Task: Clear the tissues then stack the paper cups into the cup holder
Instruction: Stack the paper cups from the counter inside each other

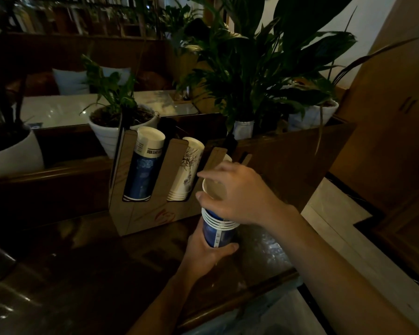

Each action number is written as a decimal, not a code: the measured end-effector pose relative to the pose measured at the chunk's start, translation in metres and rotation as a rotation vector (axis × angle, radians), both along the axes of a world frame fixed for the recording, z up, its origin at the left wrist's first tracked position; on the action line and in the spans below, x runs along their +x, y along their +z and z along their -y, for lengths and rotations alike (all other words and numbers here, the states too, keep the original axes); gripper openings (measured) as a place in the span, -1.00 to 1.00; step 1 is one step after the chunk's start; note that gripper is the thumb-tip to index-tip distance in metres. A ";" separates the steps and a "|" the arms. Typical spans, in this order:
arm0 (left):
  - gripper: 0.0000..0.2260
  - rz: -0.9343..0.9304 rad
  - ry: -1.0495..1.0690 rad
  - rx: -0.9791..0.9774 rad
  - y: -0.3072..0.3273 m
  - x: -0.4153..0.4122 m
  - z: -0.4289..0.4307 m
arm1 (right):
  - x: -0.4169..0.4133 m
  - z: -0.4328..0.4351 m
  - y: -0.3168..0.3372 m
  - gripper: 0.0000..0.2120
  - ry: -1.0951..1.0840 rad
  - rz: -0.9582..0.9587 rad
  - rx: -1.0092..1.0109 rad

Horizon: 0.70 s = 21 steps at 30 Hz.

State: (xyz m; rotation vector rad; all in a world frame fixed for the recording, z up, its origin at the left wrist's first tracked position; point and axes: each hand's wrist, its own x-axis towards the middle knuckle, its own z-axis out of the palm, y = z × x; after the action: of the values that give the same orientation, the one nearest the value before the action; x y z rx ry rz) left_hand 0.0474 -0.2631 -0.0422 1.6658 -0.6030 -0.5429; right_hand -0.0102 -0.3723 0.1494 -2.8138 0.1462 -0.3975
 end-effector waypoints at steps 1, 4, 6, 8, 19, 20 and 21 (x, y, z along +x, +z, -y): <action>-0.01 -0.002 0.003 0.001 0.000 0.000 0.000 | 0.000 -0.001 -0.003 -0.46 -0.003 0.002 -0.001; -0.07 -0.001 0.007 0.015 -0.001 0.001 0.000 | -0.001 -0.003 -0.008 -0.44 -0.015 0.002 -0.007; -0.09 -0.007 0.005 0.024 -0.001 0.001 0.000 | 0.000 -0.003 -0.011 -0.43 -0.022 0.001 -0.015; -0.10 -0.006 0.003 0.036 -0.001 0.000 0.000 | 0.000 -0.004 -0.014 -0.43 -0.030 -0.002 -0.023; -0.11 -0.001 0.011 0.065 0.003 -0.003 0.002 | 0.000 -0.008 -0.030 -0.47 -0.081 0.060 -0.053; -0.11 -0.001 0.017 0.059 0.003 -0.003 0.002 | -0.001 -0.009 -0.033 -0.48 -0.087 0.056 -0.058; -0.11 -0.001 0.020 0.054 0.003 -0.003 0.001 | -0.001 -0.010 -0.035 -0.48 -0.095 0.052 -0.061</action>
State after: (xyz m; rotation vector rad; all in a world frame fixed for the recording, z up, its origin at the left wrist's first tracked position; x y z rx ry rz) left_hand 0.0449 -0.2645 -0.0393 1.7211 -0.5746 -0.5497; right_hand -0.0110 -0.3624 0.1145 -2.8608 0.2610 -0.5047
